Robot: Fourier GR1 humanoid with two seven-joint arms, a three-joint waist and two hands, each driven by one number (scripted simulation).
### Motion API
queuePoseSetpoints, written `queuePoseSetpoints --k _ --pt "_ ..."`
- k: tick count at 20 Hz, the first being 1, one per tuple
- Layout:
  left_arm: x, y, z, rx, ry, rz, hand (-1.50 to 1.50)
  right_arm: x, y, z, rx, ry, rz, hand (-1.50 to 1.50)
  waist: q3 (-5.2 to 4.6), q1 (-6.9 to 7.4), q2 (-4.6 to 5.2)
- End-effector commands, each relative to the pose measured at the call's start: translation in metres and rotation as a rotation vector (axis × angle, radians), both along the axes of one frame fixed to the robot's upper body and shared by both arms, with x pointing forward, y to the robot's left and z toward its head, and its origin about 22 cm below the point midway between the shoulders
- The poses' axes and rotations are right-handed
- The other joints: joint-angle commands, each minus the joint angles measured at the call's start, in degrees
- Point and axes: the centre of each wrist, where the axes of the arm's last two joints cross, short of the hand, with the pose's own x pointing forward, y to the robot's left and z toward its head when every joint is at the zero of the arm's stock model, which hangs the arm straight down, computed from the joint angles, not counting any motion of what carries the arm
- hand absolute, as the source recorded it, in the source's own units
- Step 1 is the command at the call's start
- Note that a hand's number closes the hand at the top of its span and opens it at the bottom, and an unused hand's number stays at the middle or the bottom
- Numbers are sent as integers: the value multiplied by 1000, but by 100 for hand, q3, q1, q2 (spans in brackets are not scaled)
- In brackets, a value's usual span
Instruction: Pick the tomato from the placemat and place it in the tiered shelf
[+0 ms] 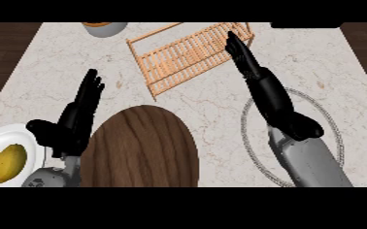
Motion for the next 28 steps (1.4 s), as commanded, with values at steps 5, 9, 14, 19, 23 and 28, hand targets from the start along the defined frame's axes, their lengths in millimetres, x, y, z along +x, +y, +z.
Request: queuePoseSetpoints --k 5,9,14,19,23,28 --pt "-23 39 -37 189 177 -12 0 -13 -195 -30 -286 328 -494 -150 -68 -425 23" --pt "-27 31 -50 178 251 -105 0 -47 -278 -63 -441 552 -802 150 -56 -317 91" --pt "-31 30 -59 197 264 -155 0 -73 -328 -79 -77 539 -564 -150 -51 -78 -24" --pt "-13 27 -64 198 268 -145 0 -72 -331 -76 -198 517 -330 -150 -69 -55 -55" --pt "-24 34 -72 192 286 -163 0 -51 -328 -22 -372 623 -208 -150 -84 -73 -78" --pt "-22 38 -69 197 276 -164 0 -24 -294 34 -844 596 -237 -150 -101 22 -85"
